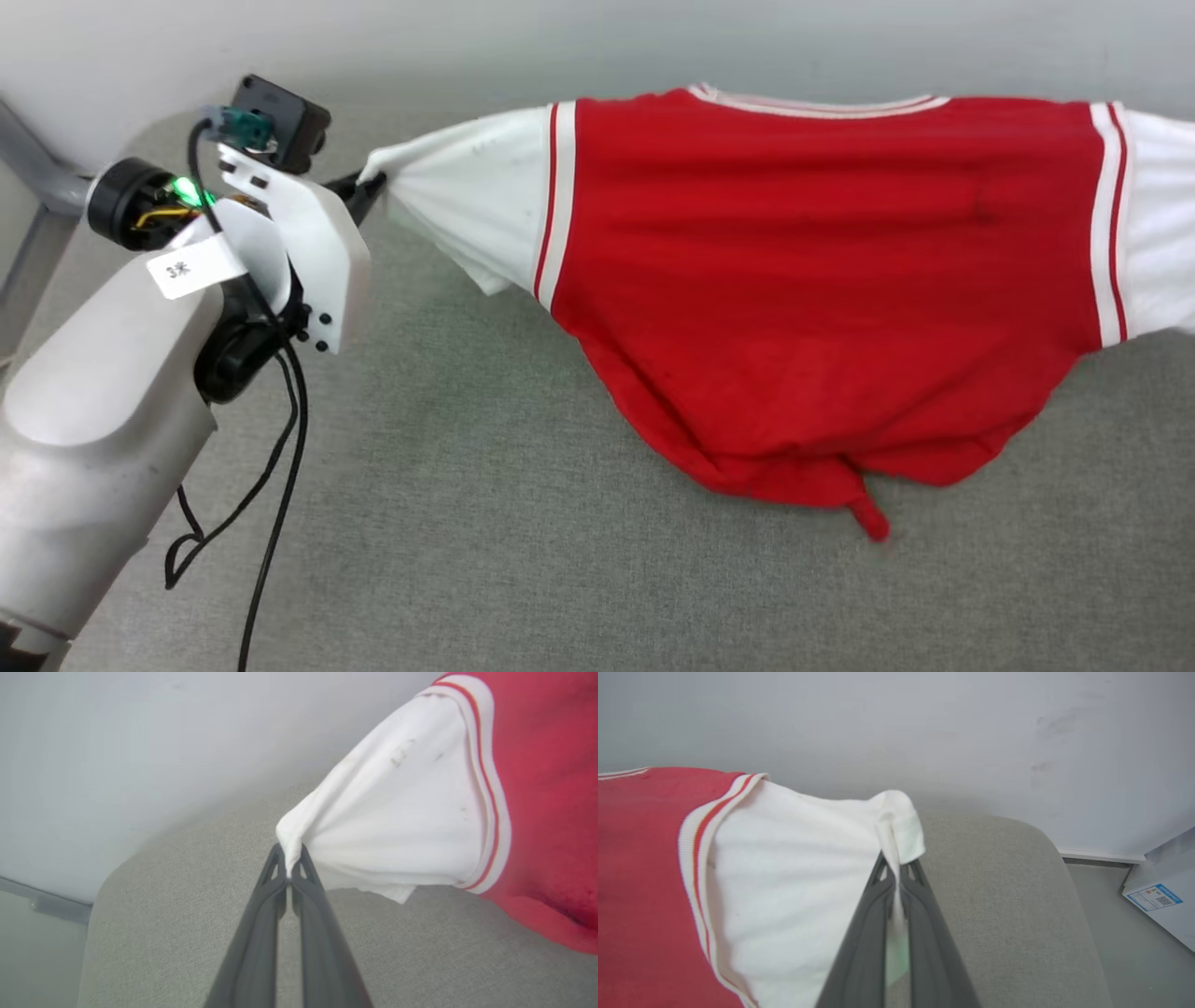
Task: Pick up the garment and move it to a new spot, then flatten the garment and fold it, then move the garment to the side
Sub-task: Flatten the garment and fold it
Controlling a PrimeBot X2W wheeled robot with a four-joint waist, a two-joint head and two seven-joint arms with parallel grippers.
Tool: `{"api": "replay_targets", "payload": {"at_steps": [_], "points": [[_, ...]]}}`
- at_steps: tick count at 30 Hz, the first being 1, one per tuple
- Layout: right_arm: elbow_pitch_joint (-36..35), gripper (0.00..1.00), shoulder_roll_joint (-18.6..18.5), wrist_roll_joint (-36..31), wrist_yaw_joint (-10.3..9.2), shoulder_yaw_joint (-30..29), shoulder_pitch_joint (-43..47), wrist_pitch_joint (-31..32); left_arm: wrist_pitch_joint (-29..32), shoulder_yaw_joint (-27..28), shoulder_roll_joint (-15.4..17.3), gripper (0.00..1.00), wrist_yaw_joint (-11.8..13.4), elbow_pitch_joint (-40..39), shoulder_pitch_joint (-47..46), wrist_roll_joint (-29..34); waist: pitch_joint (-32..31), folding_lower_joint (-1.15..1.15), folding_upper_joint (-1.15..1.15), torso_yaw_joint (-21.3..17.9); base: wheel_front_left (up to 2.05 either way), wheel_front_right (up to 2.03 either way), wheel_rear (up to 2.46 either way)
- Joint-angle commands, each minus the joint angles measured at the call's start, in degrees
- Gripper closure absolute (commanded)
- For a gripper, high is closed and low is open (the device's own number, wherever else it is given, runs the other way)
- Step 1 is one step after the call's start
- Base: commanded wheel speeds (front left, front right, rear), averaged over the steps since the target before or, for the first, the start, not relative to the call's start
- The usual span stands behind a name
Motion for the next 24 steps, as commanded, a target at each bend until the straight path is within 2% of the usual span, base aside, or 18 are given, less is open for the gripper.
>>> {"api": "replay_targets", "payload": {"at_steps": [1,7,14,24], "points": [[-1.35,1.00,-1.37,0.17,-0.10,0.30,0.29,-0.58,-1.53,0.79,1.26,1.00,1.04,-1.04,0.95,0.83,-2.29,0.00,0.00,0.54,0.00,0.00,0.00],[-5.92,1.00,-3.52,1.93,-0.11,0.20,1.26,-0.34,-5.42,2.54,3.50,1.00,4.10,-6.17,1.93,2.04,-5.77,0.00,0.00,0.63,0.00,0.00,0.00],[-11.00,1.00,-3.27,2.67,-0.10,-1.18,0.12,-0.41,-8.11,5.26,6.45,1.00,8.32,-13.76,2.08,2.97,-7.82,0.00,0.00,0.29,0.00,0.00,0.00],[-13.53,1.00,-2.76,2.60,-0.10,-1.17,-5.94,-1.31,-9.19,10.43,10.79,1.00,13.80,-23.45,-1.26,4.05,-5.14,0.00,0.00,-0.91,0.00,0.00,0.00]]}}
